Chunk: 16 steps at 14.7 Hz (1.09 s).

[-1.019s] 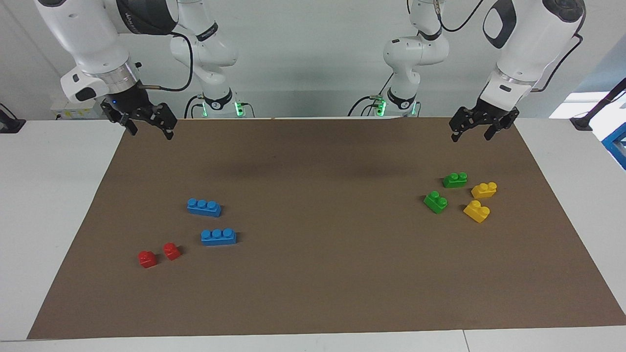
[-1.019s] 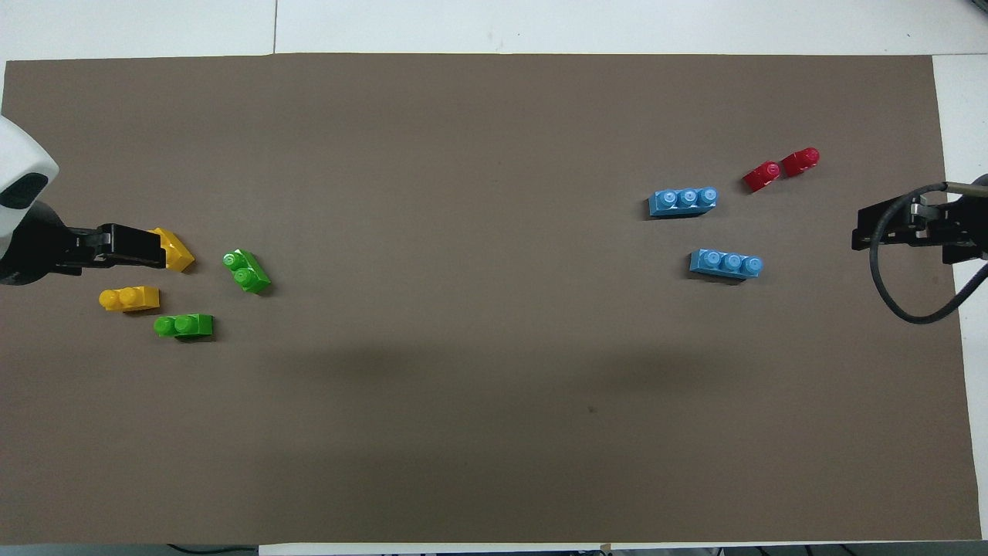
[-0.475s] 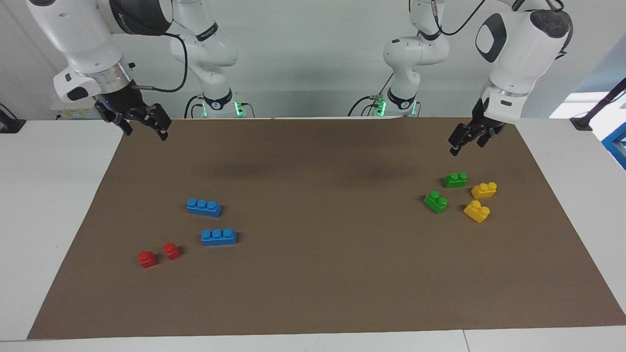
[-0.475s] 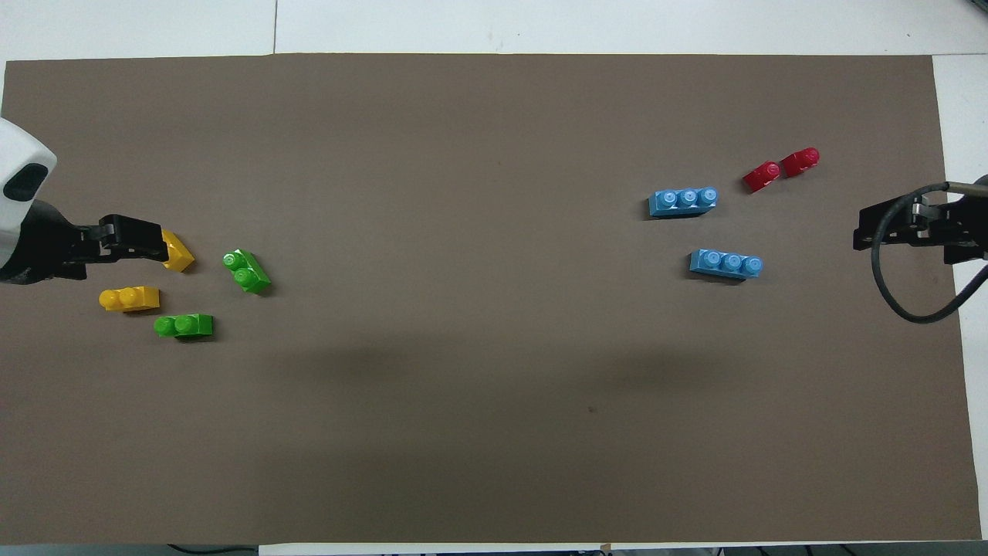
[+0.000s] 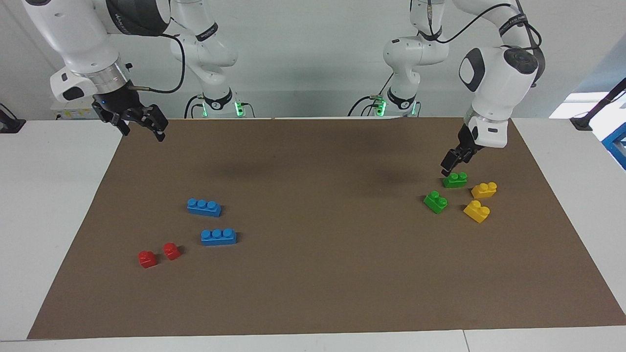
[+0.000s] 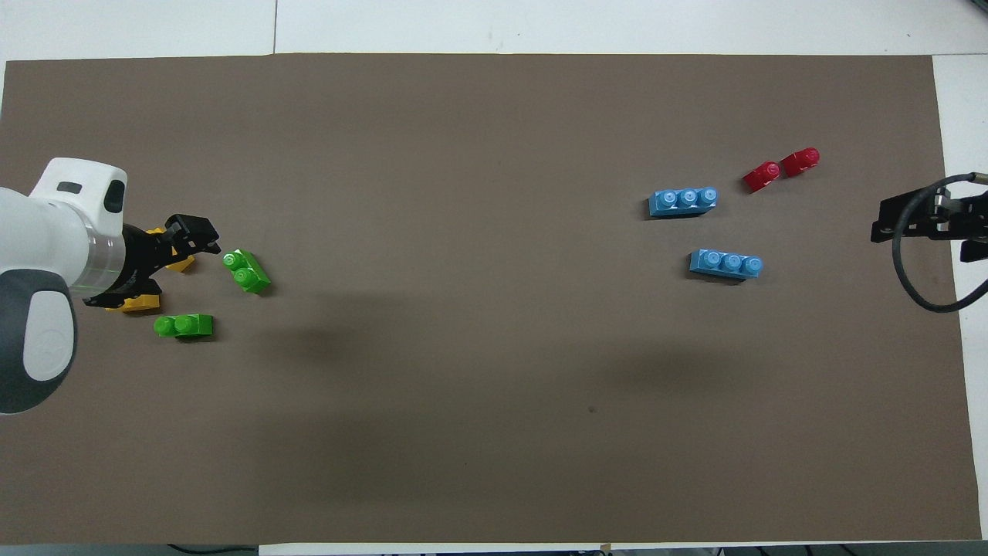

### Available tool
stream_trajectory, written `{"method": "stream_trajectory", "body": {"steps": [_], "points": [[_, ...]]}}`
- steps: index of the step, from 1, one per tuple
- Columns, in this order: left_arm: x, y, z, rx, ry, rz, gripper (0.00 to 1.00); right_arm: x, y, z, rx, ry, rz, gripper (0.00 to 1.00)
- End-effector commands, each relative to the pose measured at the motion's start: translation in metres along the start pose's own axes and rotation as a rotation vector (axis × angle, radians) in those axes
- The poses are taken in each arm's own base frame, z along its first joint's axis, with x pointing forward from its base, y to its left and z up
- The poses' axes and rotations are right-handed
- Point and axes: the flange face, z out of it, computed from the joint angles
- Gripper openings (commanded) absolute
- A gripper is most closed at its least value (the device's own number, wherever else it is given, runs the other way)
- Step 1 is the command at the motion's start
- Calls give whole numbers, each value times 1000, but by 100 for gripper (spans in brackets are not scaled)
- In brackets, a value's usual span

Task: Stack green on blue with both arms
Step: 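Reach the left gripper to the green brick while the right gripper reaches blue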

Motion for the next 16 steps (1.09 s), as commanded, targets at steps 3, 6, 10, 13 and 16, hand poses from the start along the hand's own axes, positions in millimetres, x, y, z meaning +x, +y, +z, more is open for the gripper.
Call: {"method": "stream_trajectory", "body": {"steps": [3,6,10,13,16], "points": [[-4,-3,56,-8,18,-22,100,9,-5,12,67,8,481,95],[3,2,78,-22,27,-22,100,30,1,40,172,-109,722,95],[13,4,97,-35,39,-31,100,65,-17,75,245,-227,954,95],[17,5,107,-43,43,-40,100,89,-29,102,309,-291,1067,95],[21,2,121,-39,33,-54,100,119,-37,120,311,-320,1176,95]]}}
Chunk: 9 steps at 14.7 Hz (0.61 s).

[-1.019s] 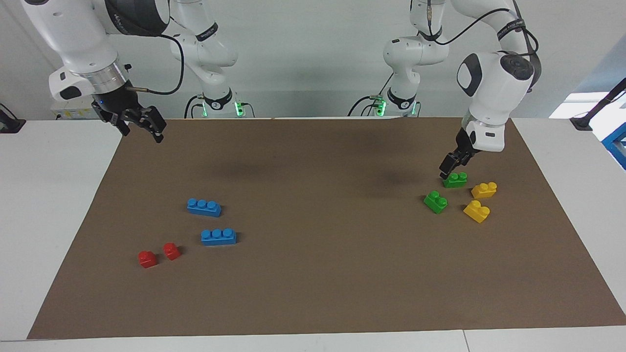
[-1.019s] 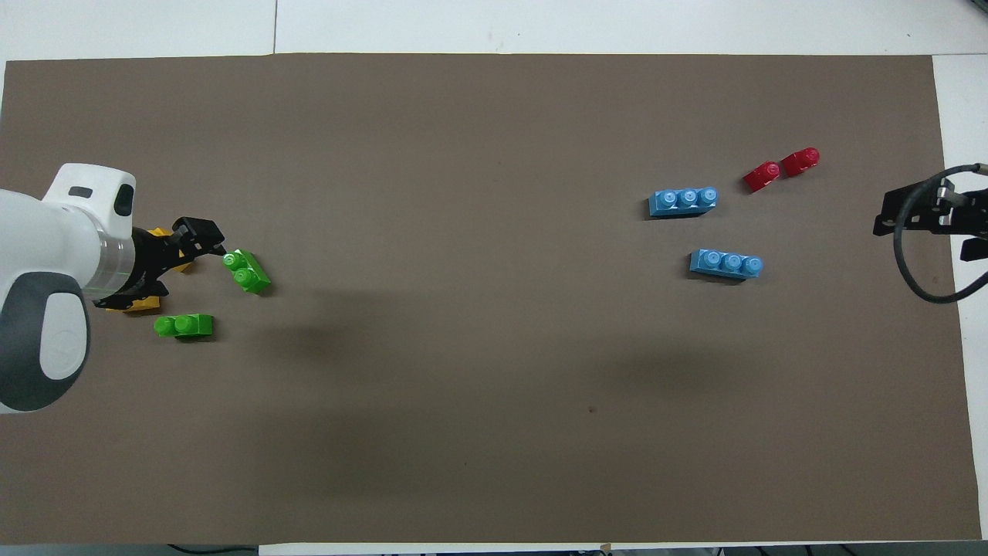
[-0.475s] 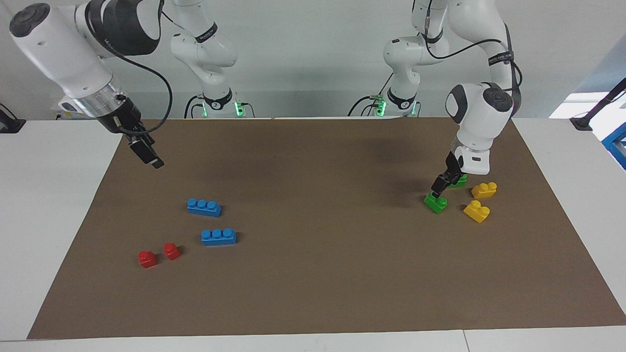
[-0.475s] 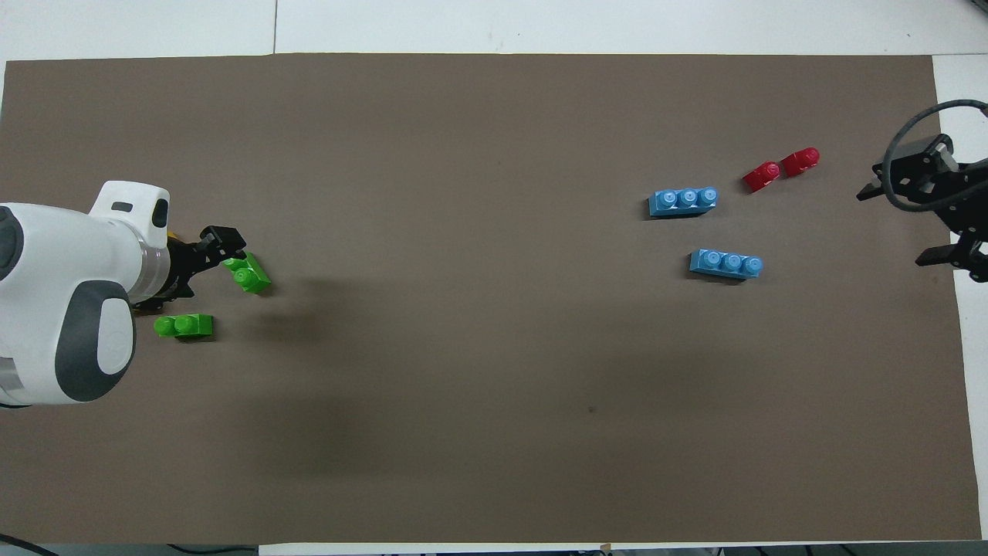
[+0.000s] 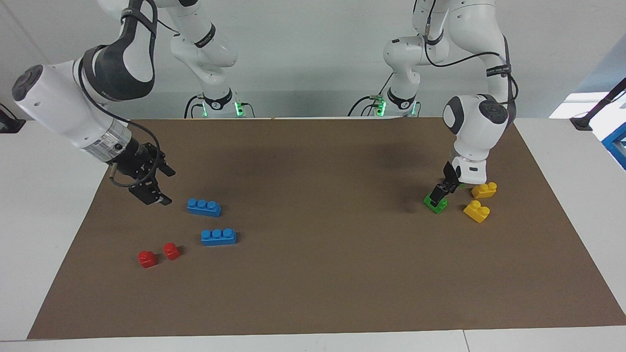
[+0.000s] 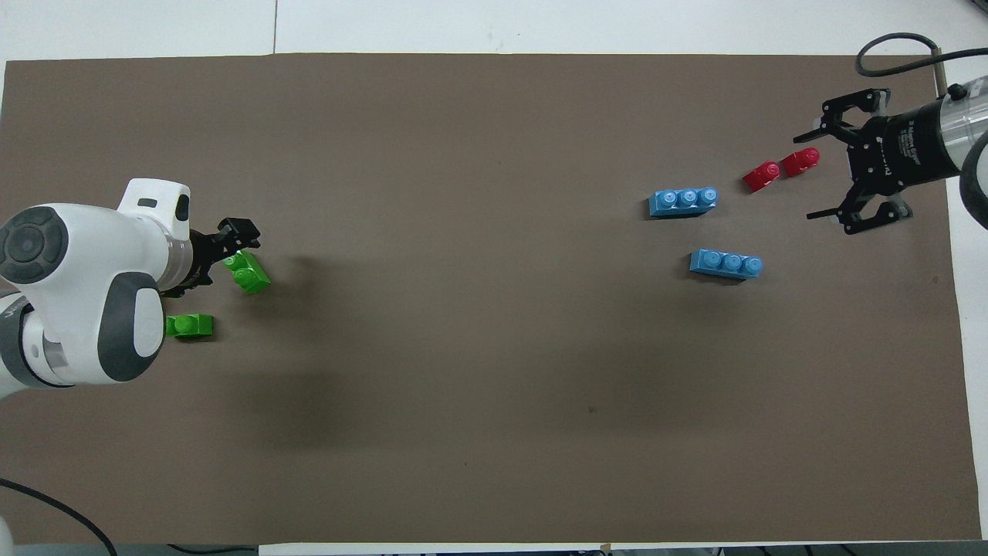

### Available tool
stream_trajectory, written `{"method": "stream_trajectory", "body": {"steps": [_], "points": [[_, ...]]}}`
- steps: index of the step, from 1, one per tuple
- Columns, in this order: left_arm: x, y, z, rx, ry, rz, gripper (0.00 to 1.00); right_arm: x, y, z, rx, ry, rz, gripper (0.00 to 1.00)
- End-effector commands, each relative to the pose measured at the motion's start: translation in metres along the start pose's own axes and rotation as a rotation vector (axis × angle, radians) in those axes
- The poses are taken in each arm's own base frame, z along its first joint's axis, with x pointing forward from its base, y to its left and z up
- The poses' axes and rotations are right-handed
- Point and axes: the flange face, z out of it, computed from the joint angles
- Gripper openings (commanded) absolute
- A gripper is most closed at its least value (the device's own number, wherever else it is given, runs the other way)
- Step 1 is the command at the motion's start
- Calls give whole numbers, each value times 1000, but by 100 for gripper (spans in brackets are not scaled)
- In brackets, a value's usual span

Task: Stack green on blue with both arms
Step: 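Reach the left gripper to the green brick while the right gripper reaches blue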

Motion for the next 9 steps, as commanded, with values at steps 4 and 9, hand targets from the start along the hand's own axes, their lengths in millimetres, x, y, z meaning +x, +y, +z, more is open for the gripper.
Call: {"method": "stream_trajectory", "body": {"steps": [4,9], "points": [[8,-5,19,9,-10,-62,100,0,-42,40,-4,-57,65,95],[18,3,31,32,-49,-195,100,8,-32,80,-98,-91,85,96]]}}
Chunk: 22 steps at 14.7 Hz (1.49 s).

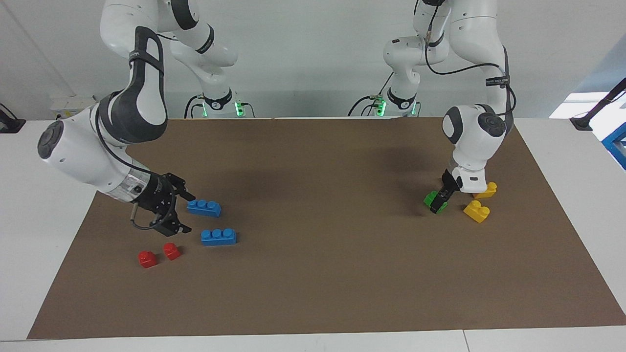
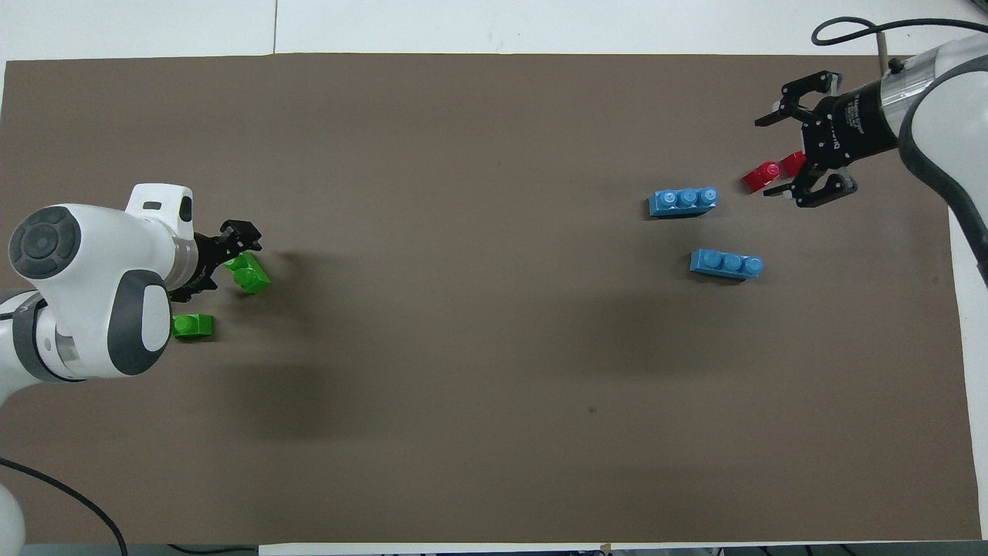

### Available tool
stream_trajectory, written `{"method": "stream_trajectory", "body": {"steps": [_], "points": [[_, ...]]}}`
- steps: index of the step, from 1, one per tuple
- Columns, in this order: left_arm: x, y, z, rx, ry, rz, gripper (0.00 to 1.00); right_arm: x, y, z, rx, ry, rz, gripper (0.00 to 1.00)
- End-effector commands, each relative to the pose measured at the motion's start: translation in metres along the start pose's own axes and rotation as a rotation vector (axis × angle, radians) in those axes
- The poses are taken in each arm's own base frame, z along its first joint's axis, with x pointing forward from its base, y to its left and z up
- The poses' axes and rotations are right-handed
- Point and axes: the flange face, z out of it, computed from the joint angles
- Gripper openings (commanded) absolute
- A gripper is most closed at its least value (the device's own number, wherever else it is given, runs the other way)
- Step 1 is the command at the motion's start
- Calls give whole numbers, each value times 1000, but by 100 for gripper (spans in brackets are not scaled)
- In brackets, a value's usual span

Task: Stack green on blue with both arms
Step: 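Reach the left gripper to the green brick while the right gripper reaches blue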

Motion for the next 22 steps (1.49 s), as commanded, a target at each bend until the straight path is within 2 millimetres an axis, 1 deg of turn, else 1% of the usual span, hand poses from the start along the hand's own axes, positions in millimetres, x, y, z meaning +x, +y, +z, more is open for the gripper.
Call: {"method": "stream_trajectory", "body": {"steps": [1,3,5,6,8,10,11,12,13,14,15,16,17,19,22], "points": [[12,6,2,12,-16,-41,100,17,0,21,-40,-34,39,96],[13,6,2,11,-15,-41,100,25,-3,35,-48,-38,47,96],[14,6,9,16,-22,-42,100,24,-7,44,-36,-35,47,96],[16,8,8,15,-20,-38,99,26,-8,47,-27,-32,49,96],[18,10,5,12,-16,-32,96,25,-15,66,-14,-31,52,96],[17,10,6,21,-25,-26,90,30,-20,78,-2,-28,57,96],[17,9,6,24,-25,-25,83,33,-22,85,4,-26,61,96],[18,8,6,26,-23,-21,73,34,-24,88,14,-24,61,96],[19,8,6,25,-22,-6,64,35,-25,92,15,-23,63,96],[19,7,6,27,-25,9,50,36,-26,93,21,-21,62,96],[19,7,6,26,-23,16,39,36,-27,95,33,-18,63,96],[19,7,6,27,-25,31,22,32,-25,101,23,-17,59,96],[19,7,6,26,-24,57,1,30,-24,107,15,-17,56,96],[20,6,7,26,-26,112,0,33,-20,108,-9,-22,64,97],[19,7,5,24,-23,123,0,34,-15,108,-53,-34,64,98]]}}
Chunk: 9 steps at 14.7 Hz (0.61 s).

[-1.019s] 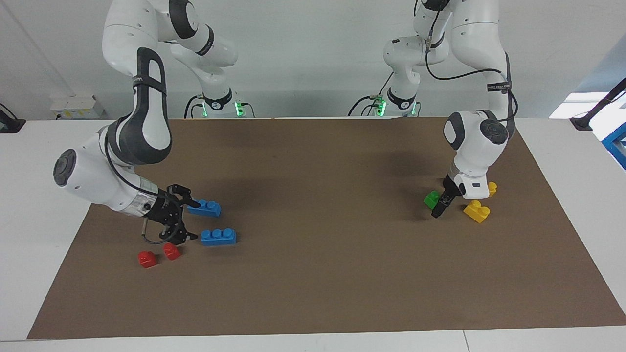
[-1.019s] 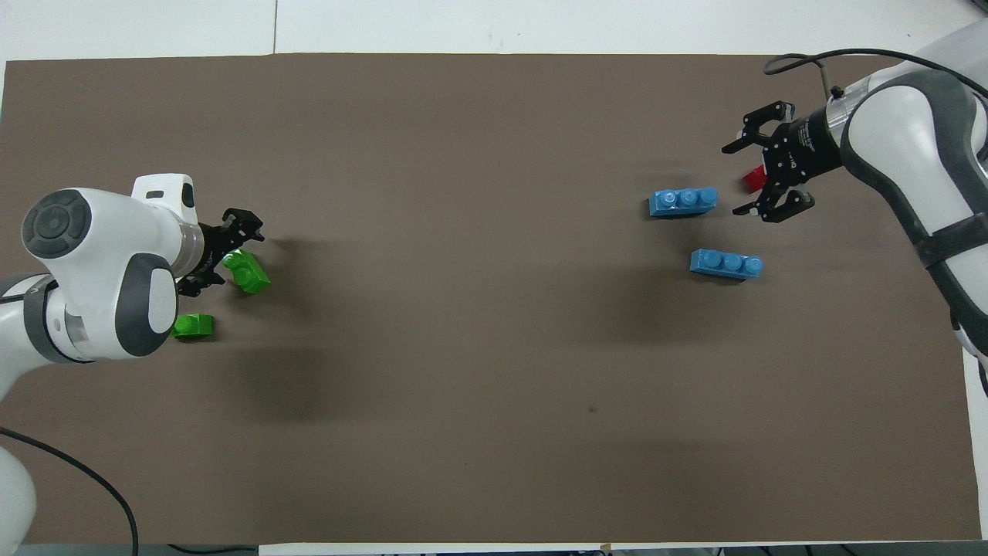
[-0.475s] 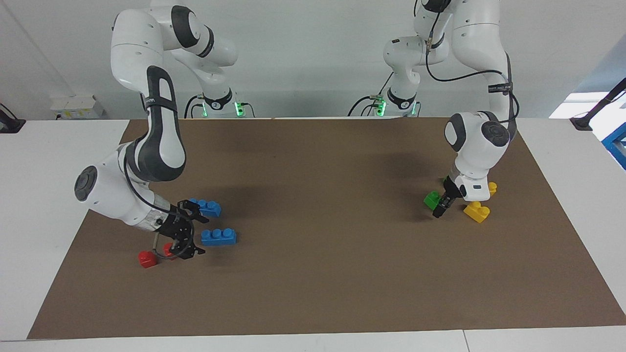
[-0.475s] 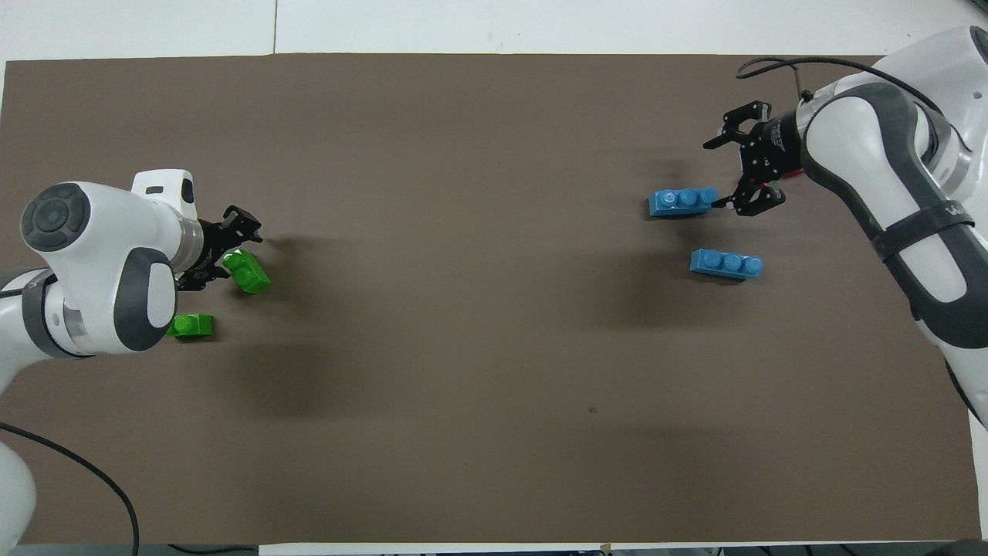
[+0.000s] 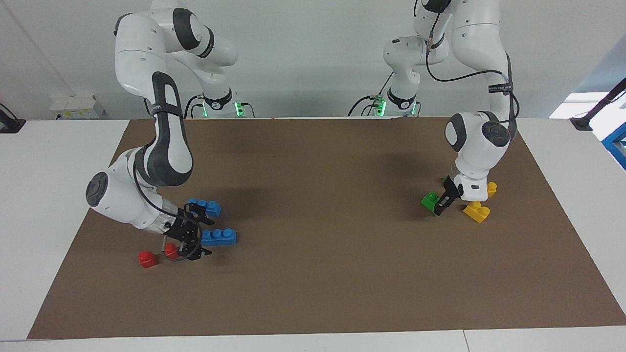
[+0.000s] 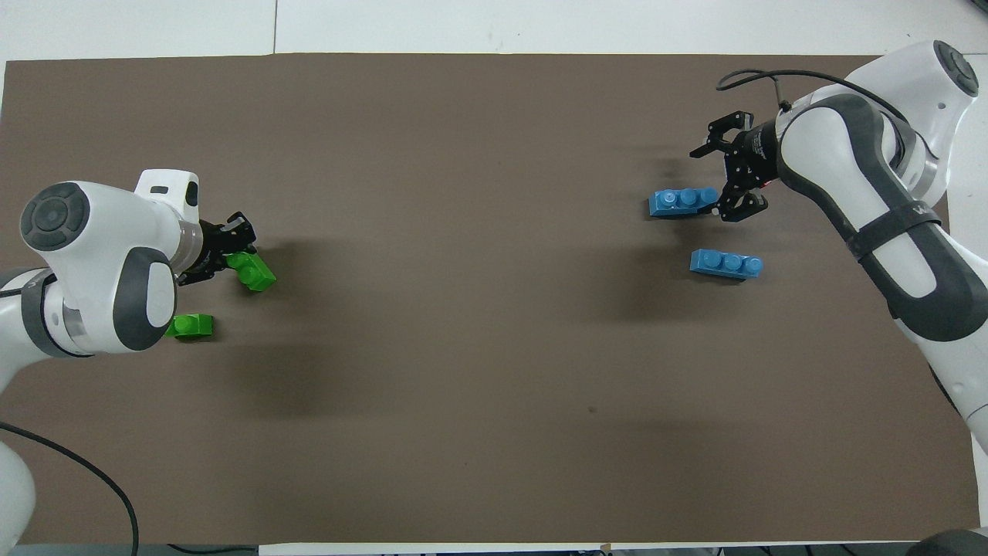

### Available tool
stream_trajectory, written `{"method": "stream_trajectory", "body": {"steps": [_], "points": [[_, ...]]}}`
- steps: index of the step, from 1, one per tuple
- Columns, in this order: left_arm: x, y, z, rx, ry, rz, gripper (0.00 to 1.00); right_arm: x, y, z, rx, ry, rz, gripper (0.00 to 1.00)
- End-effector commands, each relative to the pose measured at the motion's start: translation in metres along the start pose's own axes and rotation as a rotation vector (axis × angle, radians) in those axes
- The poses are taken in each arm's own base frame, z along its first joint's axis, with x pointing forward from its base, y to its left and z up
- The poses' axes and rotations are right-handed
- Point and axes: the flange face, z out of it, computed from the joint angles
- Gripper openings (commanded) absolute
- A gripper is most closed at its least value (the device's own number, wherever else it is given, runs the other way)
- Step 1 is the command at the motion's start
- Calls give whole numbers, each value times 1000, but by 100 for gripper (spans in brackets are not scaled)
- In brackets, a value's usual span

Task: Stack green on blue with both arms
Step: 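Reach the left gripper to the green brick while the right gripper reaches blue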

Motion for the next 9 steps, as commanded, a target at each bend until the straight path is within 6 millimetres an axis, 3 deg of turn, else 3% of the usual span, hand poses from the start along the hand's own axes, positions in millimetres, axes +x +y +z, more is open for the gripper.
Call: {"method": "stream_trajectory", "body": {"steps": [1,4,9], "points": [[5,0,0,14,-9,20,0,3,7,-2,-27,-30,22,98],[5,4,-13,17,-14,-10,0,4,7,1,-16,-26,24,98],[11,40,-77,39,-38,-263,0,12,13,17,32,-2,41,98]]}}
